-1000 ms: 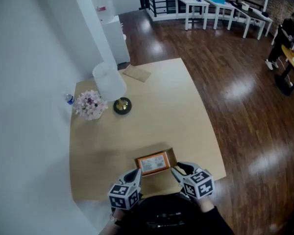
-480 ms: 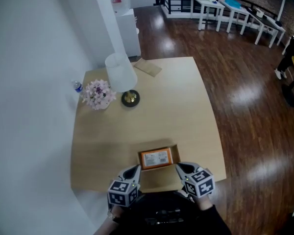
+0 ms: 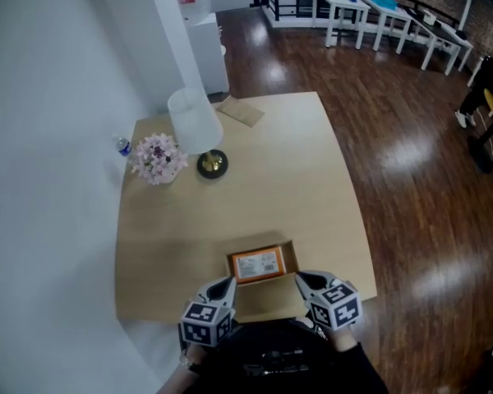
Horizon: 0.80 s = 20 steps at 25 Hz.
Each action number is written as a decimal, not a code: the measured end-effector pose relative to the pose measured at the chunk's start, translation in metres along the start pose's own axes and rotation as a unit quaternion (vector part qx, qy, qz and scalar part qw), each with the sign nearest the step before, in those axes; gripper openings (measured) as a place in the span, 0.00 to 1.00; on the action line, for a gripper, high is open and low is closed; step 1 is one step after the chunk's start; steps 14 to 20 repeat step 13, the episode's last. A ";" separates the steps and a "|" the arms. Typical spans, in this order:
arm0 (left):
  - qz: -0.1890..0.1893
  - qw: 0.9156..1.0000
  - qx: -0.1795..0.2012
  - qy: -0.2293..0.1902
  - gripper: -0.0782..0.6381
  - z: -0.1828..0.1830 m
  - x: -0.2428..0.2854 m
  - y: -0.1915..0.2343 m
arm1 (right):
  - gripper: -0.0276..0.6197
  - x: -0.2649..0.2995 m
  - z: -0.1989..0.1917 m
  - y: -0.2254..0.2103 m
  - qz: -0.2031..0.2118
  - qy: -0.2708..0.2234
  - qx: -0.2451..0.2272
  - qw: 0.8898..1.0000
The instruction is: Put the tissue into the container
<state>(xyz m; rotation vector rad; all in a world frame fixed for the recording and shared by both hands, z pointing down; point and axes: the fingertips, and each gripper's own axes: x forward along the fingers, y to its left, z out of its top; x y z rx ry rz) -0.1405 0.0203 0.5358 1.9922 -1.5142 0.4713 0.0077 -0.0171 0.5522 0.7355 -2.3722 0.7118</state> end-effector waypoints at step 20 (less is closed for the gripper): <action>-0.007 1.000 0.010 0.002 0.10 0.005 0.006 -0.004 | 0.01 -0.003 0.003 -0.006 -0.001 -0.006 0.007 1.000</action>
